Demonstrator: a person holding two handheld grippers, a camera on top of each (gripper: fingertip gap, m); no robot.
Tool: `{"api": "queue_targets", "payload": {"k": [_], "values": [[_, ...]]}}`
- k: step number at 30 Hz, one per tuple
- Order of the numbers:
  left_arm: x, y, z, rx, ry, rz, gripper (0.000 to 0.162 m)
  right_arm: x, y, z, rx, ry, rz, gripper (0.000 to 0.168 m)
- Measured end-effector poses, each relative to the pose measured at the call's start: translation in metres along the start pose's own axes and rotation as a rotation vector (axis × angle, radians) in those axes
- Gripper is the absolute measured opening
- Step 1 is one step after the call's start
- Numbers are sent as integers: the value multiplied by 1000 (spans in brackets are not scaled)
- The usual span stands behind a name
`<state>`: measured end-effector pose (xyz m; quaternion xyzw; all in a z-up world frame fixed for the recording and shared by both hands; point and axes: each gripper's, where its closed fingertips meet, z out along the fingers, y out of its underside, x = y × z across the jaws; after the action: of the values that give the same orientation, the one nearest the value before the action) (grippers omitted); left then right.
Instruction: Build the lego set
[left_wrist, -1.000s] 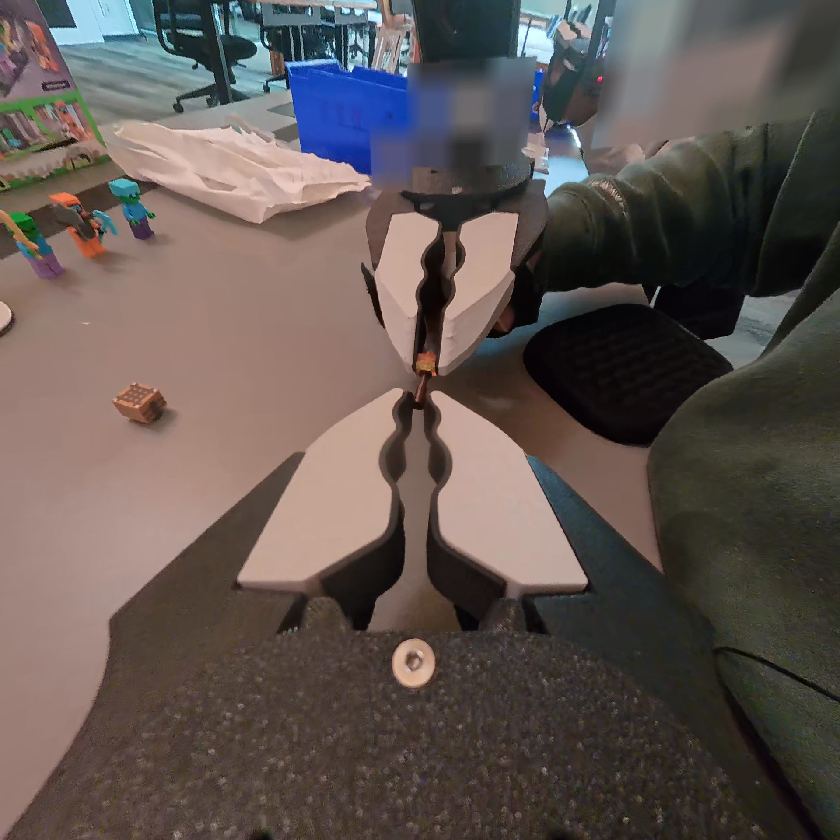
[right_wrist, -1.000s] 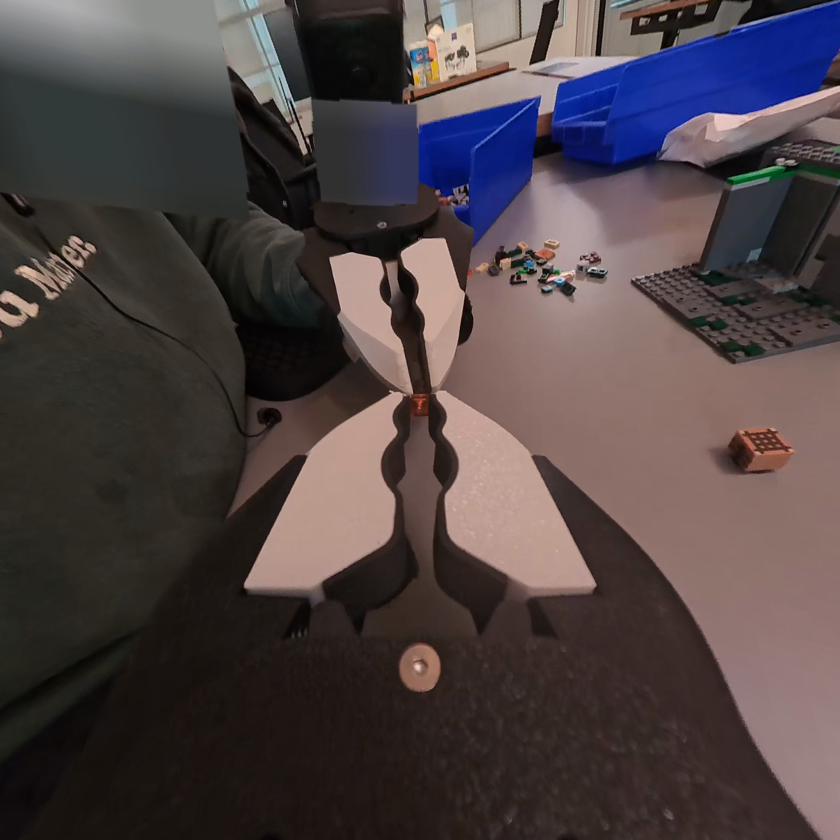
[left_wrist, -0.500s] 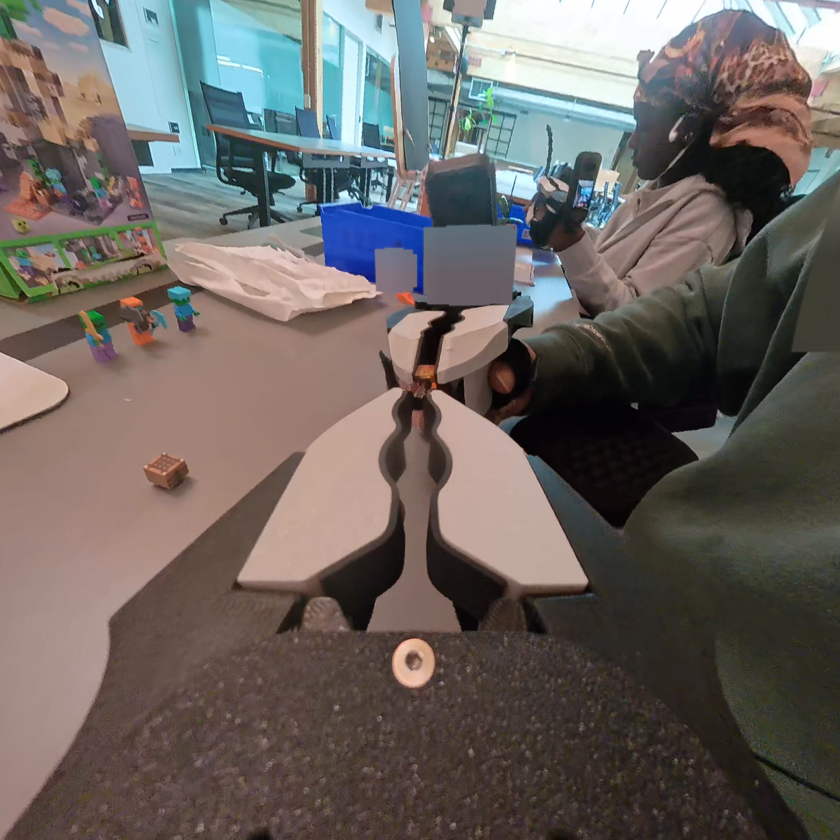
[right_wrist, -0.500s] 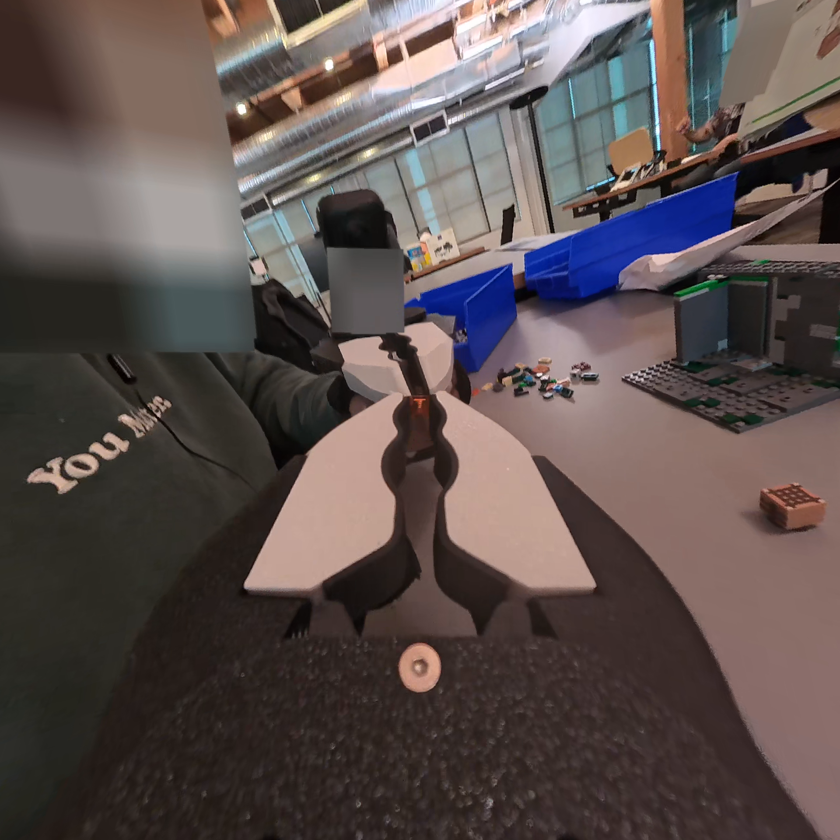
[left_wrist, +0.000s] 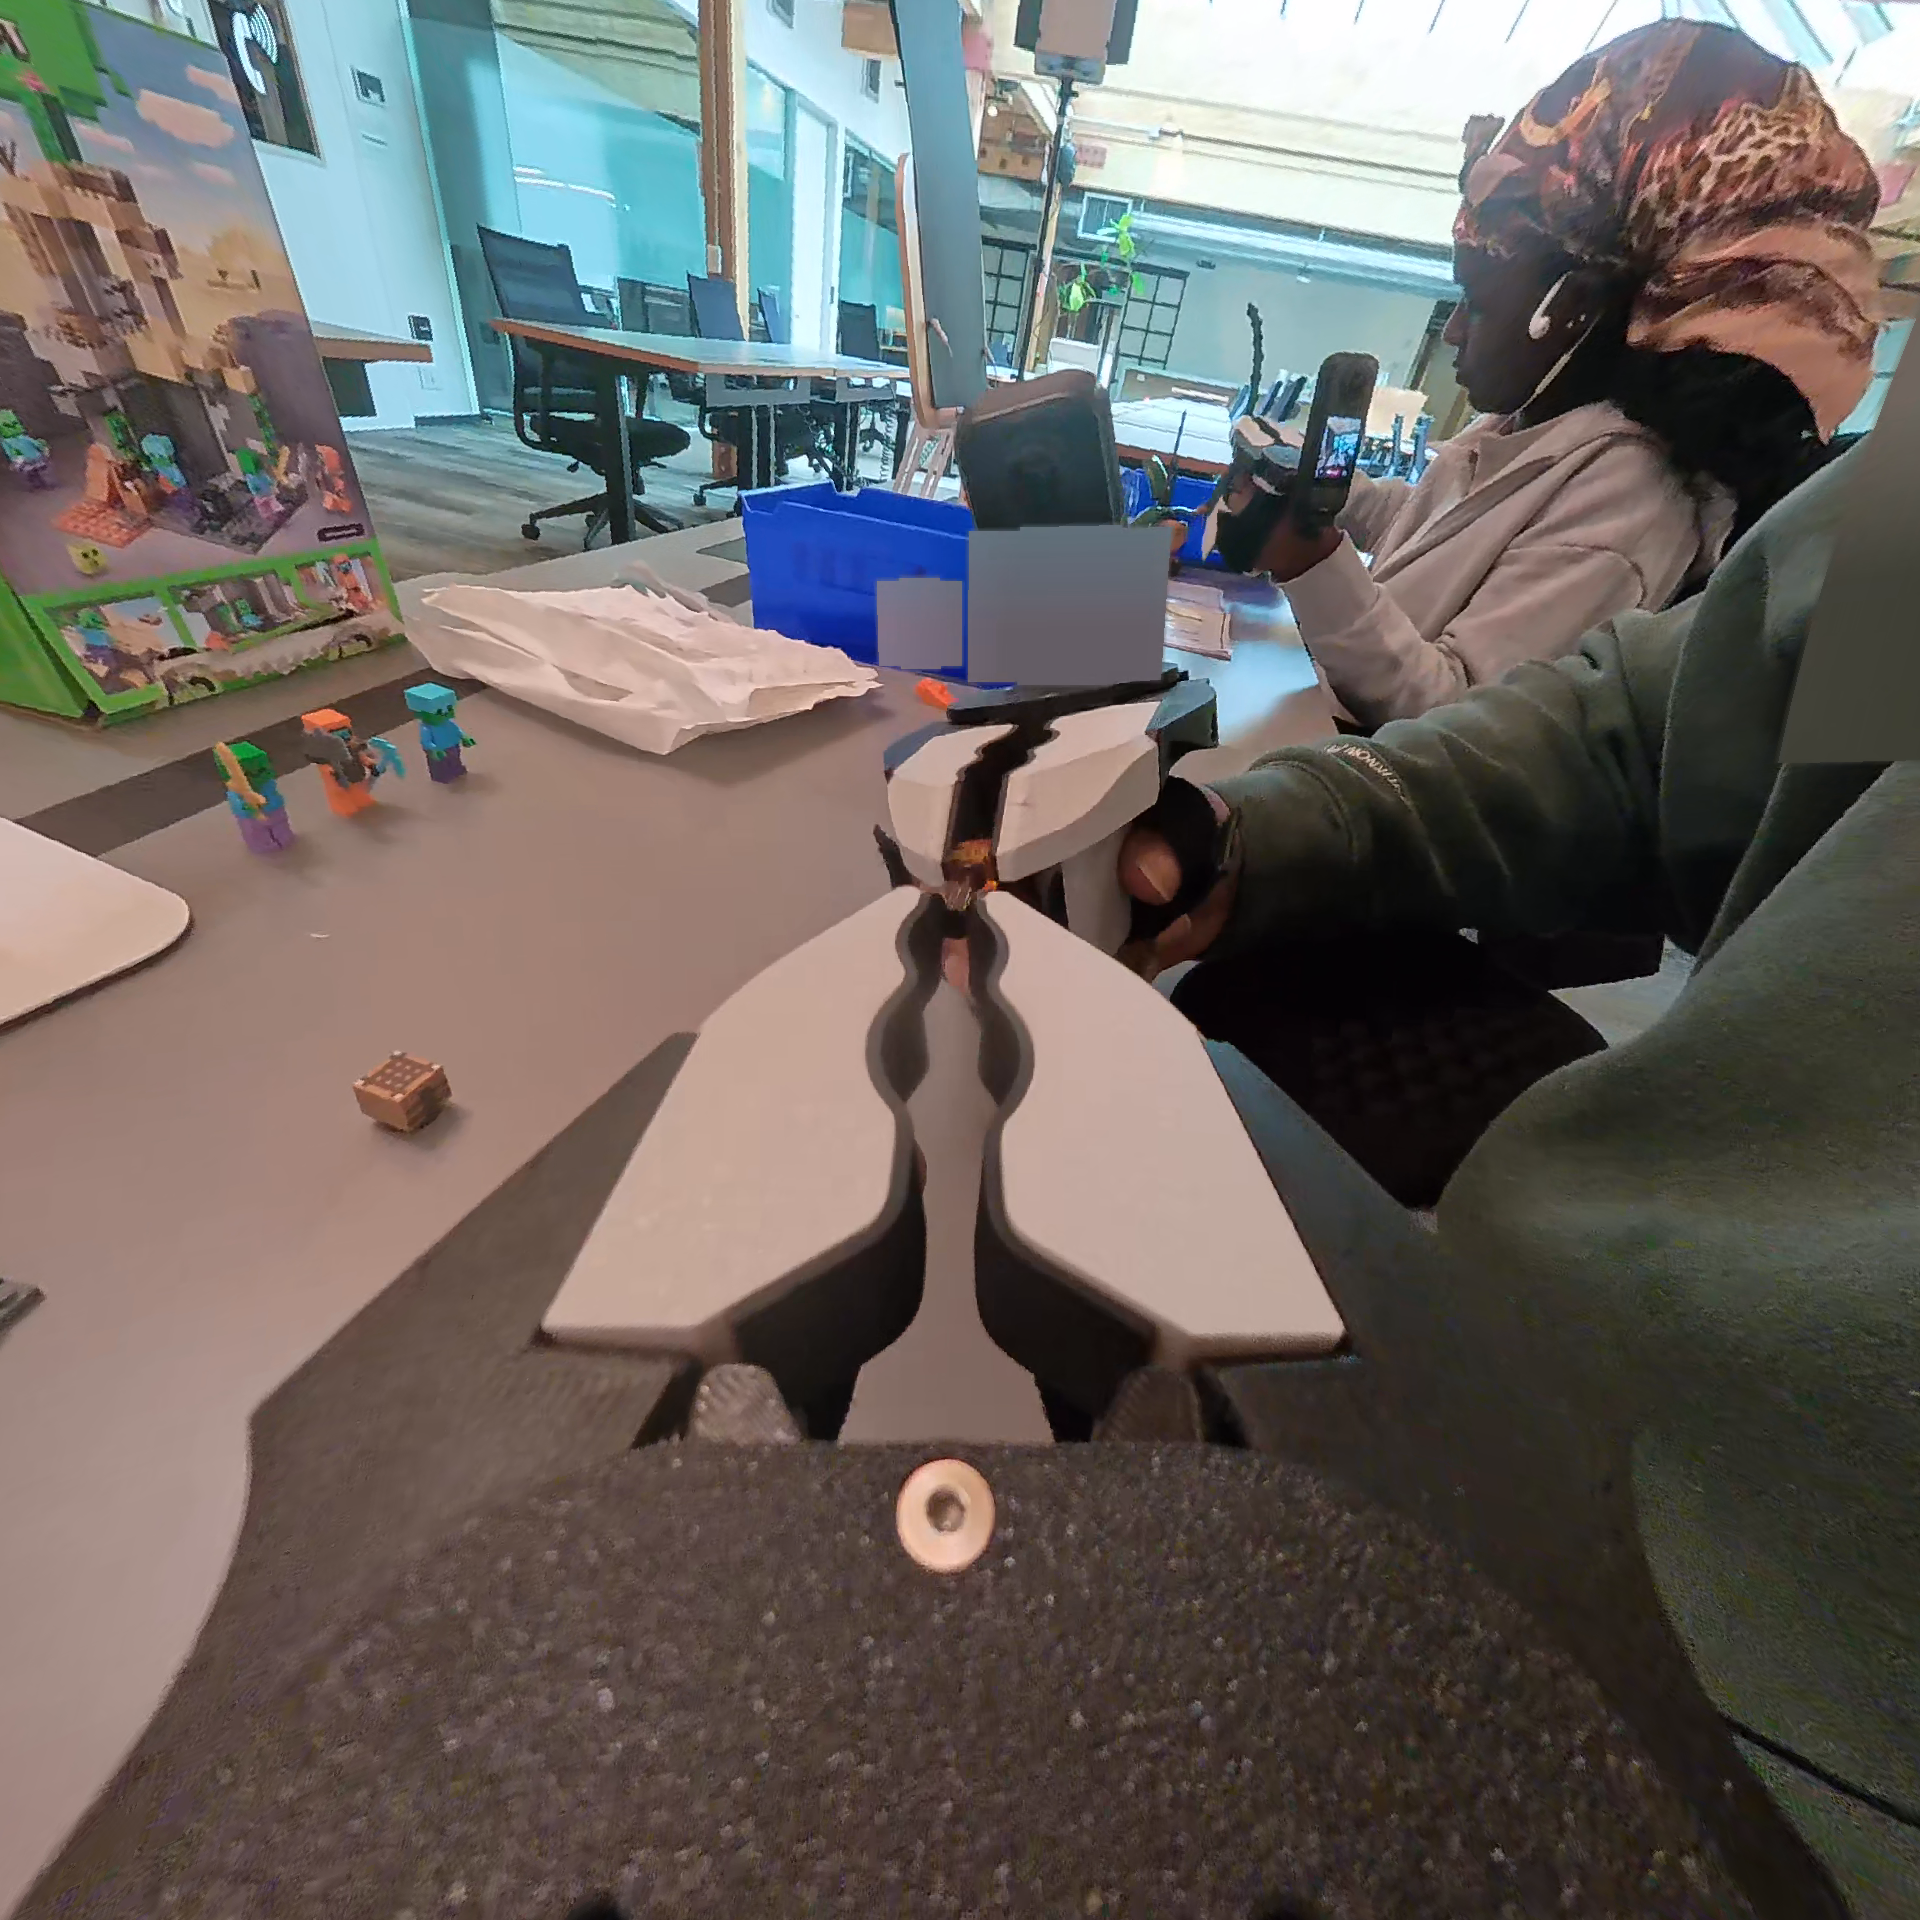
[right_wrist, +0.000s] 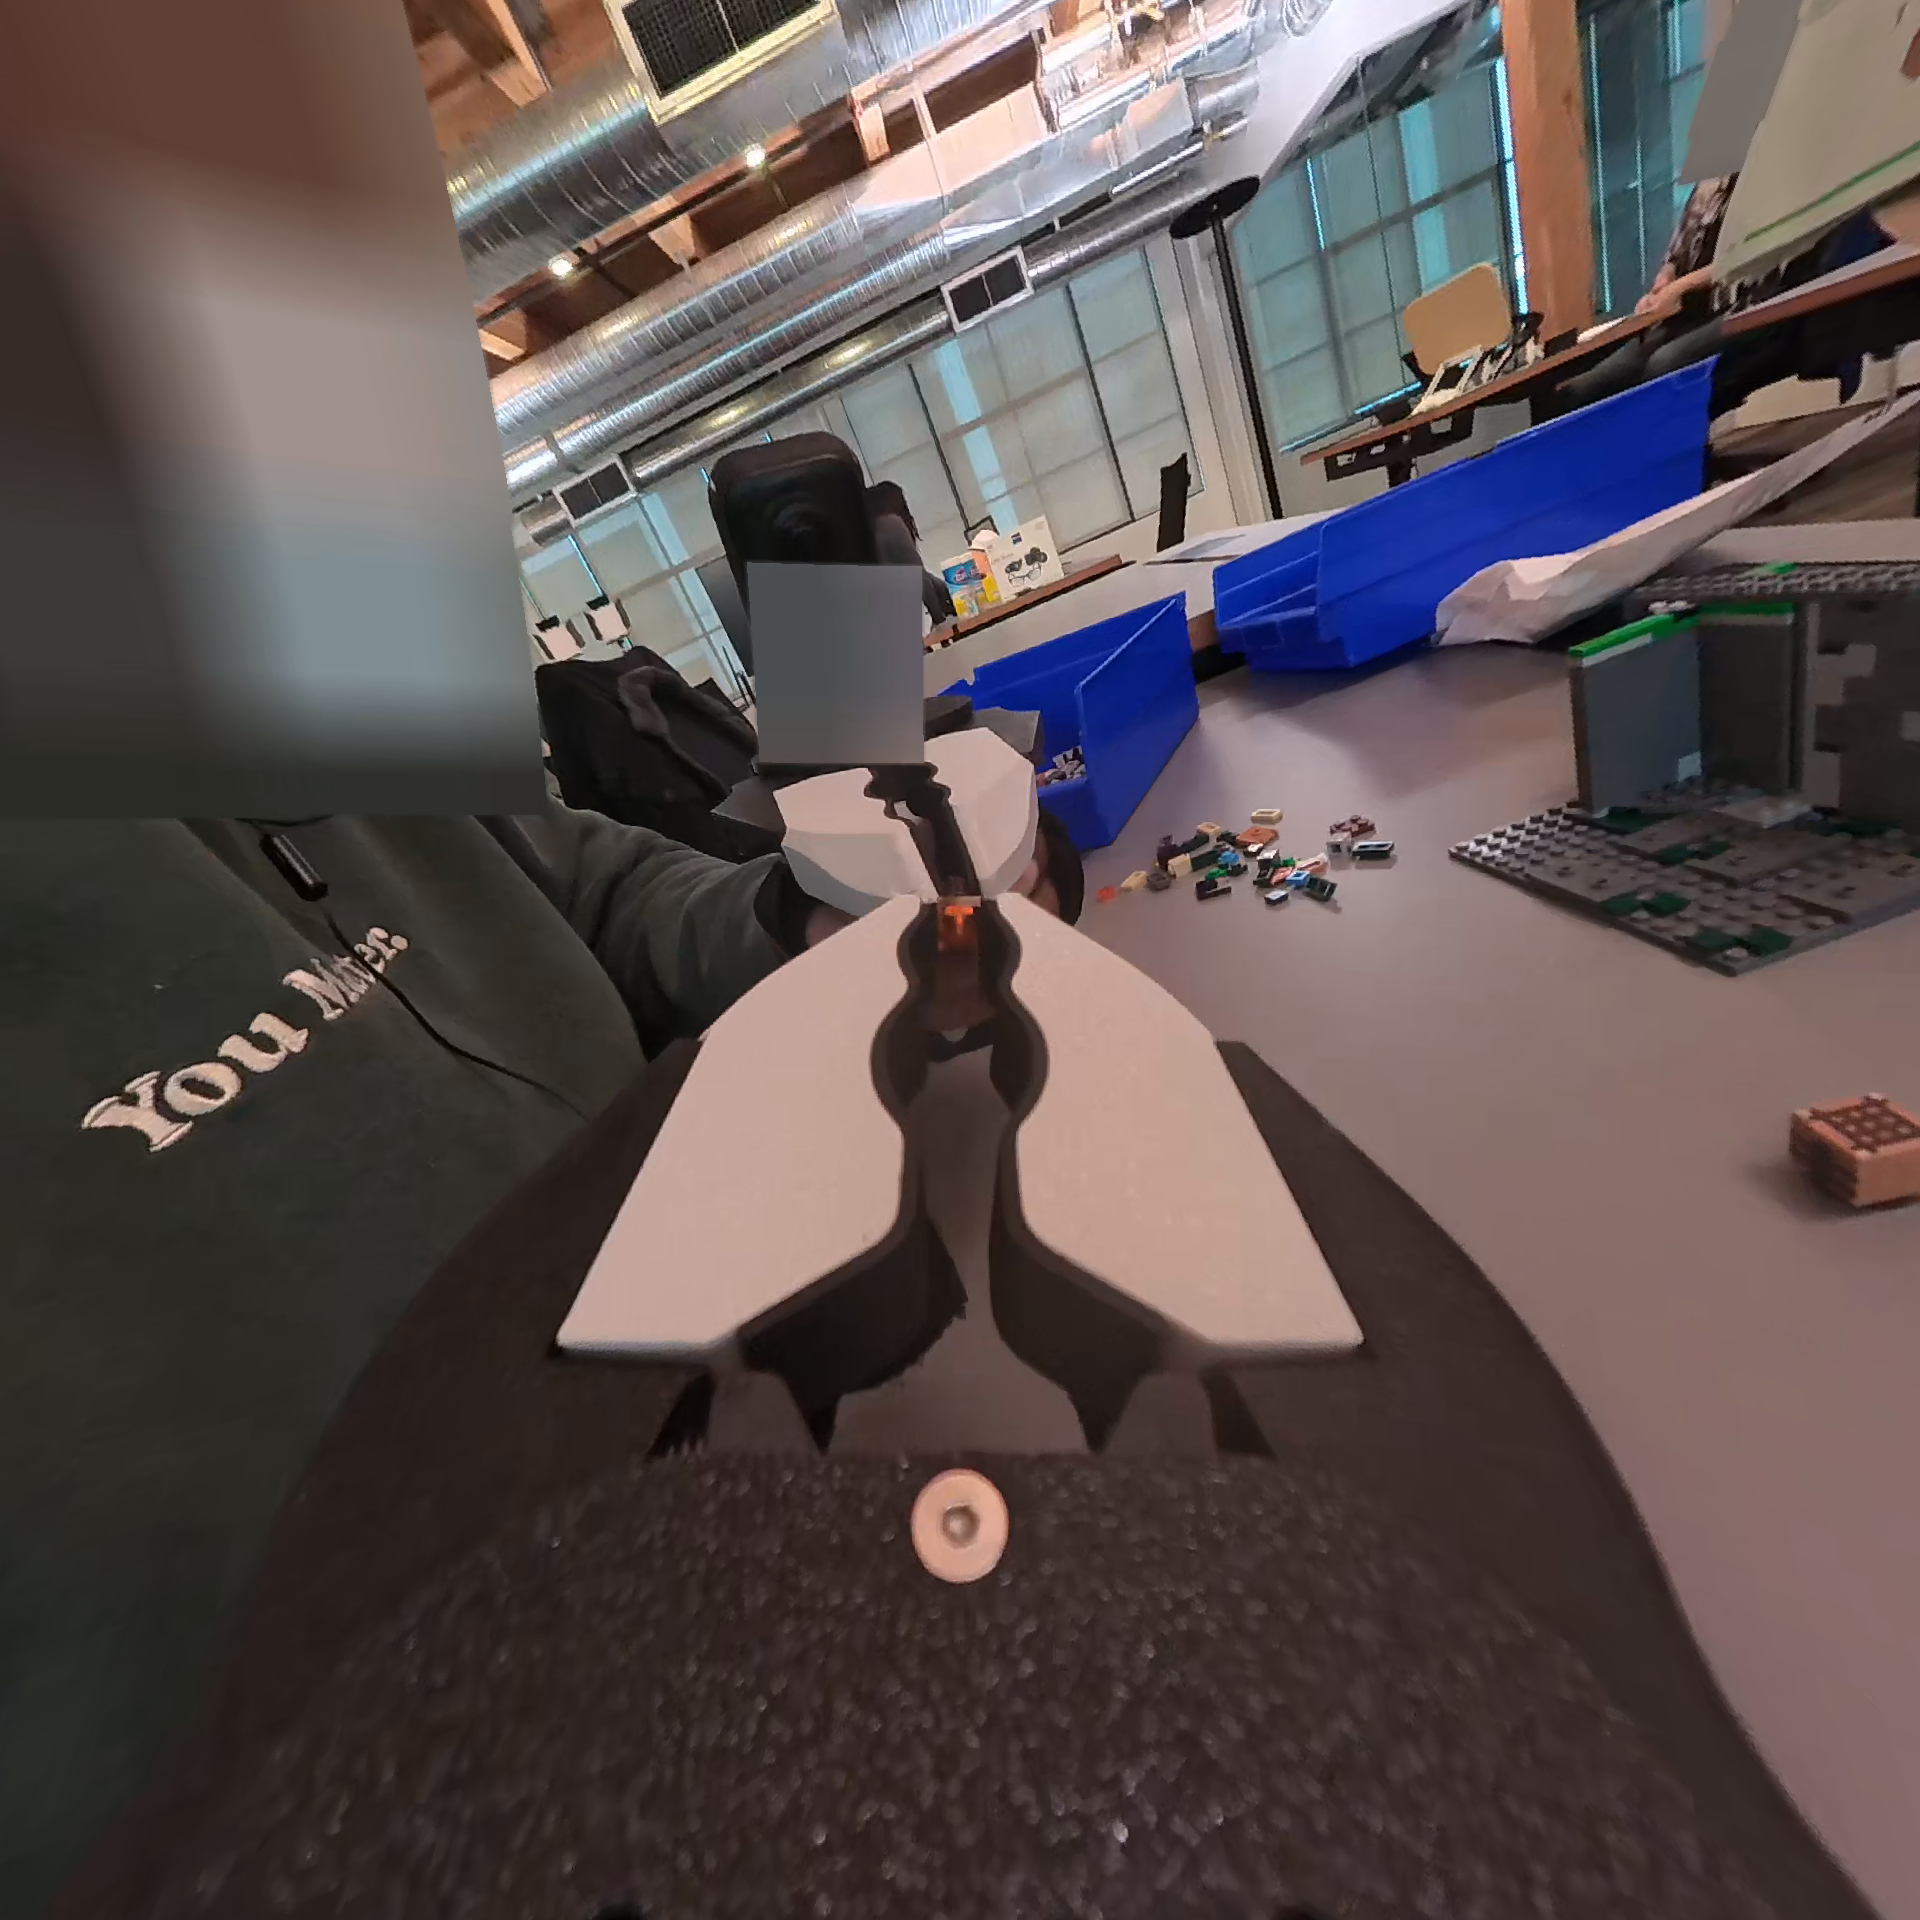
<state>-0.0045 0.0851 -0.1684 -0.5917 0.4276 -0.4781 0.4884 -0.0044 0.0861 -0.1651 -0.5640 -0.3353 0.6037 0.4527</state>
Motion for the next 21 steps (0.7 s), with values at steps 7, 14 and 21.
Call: {"api": "queue_targets", "payload": {"k": [7,14,21], "values": [[0,4,1,-23,4,14,5,2,11,-1,-25,12,13,8],[2,-6,2,-12,8,60,6,-1,11,3,3,-23,41,7],[1,-6,-2,-1,17,55,6,-2,3,2,33,-29,29,7]]}}
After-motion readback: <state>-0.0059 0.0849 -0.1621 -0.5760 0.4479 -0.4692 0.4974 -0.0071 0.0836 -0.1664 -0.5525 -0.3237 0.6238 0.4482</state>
